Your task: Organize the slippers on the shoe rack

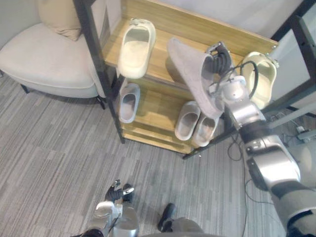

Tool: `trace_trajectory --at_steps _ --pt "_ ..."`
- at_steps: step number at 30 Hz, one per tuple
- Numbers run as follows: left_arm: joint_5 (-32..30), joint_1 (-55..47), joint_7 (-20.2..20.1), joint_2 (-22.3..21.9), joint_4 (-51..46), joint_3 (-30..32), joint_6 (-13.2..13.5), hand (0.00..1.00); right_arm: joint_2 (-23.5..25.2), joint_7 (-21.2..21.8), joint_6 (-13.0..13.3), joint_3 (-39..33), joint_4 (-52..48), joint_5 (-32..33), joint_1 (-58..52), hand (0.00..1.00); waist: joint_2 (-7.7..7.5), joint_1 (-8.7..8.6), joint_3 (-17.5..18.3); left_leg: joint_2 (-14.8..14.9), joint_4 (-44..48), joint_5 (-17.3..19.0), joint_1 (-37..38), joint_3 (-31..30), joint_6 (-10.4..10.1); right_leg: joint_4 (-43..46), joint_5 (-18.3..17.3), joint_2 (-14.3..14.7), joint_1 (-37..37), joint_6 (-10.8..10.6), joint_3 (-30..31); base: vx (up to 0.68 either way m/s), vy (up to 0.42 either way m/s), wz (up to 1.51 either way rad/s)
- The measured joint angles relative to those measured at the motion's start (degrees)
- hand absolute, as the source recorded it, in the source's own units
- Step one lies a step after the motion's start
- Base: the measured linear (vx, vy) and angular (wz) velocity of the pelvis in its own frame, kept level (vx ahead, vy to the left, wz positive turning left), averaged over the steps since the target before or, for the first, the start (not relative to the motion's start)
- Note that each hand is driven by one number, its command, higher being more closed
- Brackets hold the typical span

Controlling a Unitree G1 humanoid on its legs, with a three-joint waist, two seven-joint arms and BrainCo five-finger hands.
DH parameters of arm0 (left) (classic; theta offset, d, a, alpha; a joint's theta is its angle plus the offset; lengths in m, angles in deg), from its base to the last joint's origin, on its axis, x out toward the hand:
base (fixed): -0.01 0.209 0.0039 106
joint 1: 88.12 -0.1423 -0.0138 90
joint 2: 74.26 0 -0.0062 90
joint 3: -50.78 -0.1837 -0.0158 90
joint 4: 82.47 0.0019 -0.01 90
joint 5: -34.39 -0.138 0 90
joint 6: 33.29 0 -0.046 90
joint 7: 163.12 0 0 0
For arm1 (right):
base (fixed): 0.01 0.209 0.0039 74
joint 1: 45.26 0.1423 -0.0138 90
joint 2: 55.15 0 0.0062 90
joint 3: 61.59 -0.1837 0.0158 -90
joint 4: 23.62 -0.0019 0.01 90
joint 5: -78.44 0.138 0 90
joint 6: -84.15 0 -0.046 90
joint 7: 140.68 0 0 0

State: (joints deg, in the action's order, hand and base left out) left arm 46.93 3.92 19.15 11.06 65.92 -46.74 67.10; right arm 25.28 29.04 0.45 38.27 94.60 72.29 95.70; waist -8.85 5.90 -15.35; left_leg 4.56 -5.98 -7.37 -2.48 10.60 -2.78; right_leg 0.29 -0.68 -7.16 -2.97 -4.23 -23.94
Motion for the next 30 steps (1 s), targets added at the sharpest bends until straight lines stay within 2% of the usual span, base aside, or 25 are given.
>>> trace_trajectory --at_steps 3,8,14,19,22,25,27,29,30 --pt "-0.05 -0.52 -0.02 -0.05 0.80 0.29 -0.04 0.00 0.46 -1.25 0.60 -1.56 -7.90 -0.08 -5.91 1.00 0.00 -0.90 1.23 0.08 0.00 0.06 0.47 0.68 -0.02 -0.06 0.06 0.04 -0.12 0.01 0.61 -0.02 -0.003 -0.11" --pt "-1.36 -2.09 -0.17 -0.24 0.91 0.92 -0.17 0.00 3.47 -1.75 3.36 -3.00 -21.63 -0.08 -18.21 1.00 0.08 -2.44 3.74 0.20 0.00 0.08 0.57 0.81 -0.03 -0.35 0.17 0.07 -0.15 0.04 0.82 0.00 -0.002 -0.02" --pt "-2.97 -2.55 -0.33 -0.70 1.86 0.90 -0.19 0.00 8.27 -0.19 5.71 -2.55 -31.96 0.07 -32.41 1.00 0.86 -2.98 4.86 0.21 -0.03 0.32 1.82 0.98 -0.25 -0.47 0.18 0.04 -0.90 0.01 1.29 -0.03 0.004 -0.03" --pt "-4.85 -2.82 -1.18 -1.32 2.70 0.80 -0.80 0.00 11.08 4.71 6.69 5.46 -33.86 1.69 -42.66 1.00 2.25 -3.42 6.32 0.04 -0.03 1.26 2.53 1.38 -0.89 -0.31 -0.42 -0.13 -1.28 -0.74 1.47 -0.01 0.004 -0.04" --pt "-5.21 -2.70 -1.40 -1.85 3.02 -0.31 -0.74 0.00 12.23 6.65 6.74 9.29 -30.91 1.67 -44.20 1.00 3.66 -3.46 5.96 -0.12 0.24 1.49 2.63 1.80 -0.59 5.28 -2.64 -1.48 1.28 -0.26 2.40 -0.02 0.014 -0.03" --pt "-5.19 -0.55 -1.33 -1.66 2.88 -1.09 -0.64 0.00 12.28 7.08 6.60 10.72 -26.32 1.60 -43.24 1.00 4.01 -2.95 3.66 0.23 13.41 6.51 -4.35 1.63 0.37 15.26 -6.40 -4.24 6.47 0.17 2.64 -0.08 -0.030 0.02" --pt "-4.92 1.64 -1.26 -2.09 2.19 -2.10 -0.37 0.00 11.93 6.85 6.50 10.83 -23.34 1.57 -39.73 1.00 6.32 -2.96 0.56 2.49 26.60 12.15 -11.62 0.80 0.67 22.02 -9.04 -4.60 10.09 0.72 2.63 -0.12 -0.019 0.00" --pt "-4.24 2.84 -1.21 -1.72 0.58 -2.58 0.56 0.00 11.98 6.53 6.16 10.76 -21.32 1.57 -36.28 1.00 6.98 -2.96 -2.10 3.76 33.39 15.26 -16.36 -0.21 0.54 28.45 -12.17 -5.49 14.05 0.89 2.63 -0.18 0.022 0.06" --pt "-3.97 3.05 -1.20 -1.61 0.36 -2.58 0.66 0.00 12.00 6.45 6.16 10.74 -20.96 1.57 -35.78 1.00 6.96 -2.94 -2.44 3.81 34.27 15.60 -16.91 -0.22 0.41 29.41 -12.65 -5.64 14.59 0.87 2.61 -0.24 0.015 0.17"
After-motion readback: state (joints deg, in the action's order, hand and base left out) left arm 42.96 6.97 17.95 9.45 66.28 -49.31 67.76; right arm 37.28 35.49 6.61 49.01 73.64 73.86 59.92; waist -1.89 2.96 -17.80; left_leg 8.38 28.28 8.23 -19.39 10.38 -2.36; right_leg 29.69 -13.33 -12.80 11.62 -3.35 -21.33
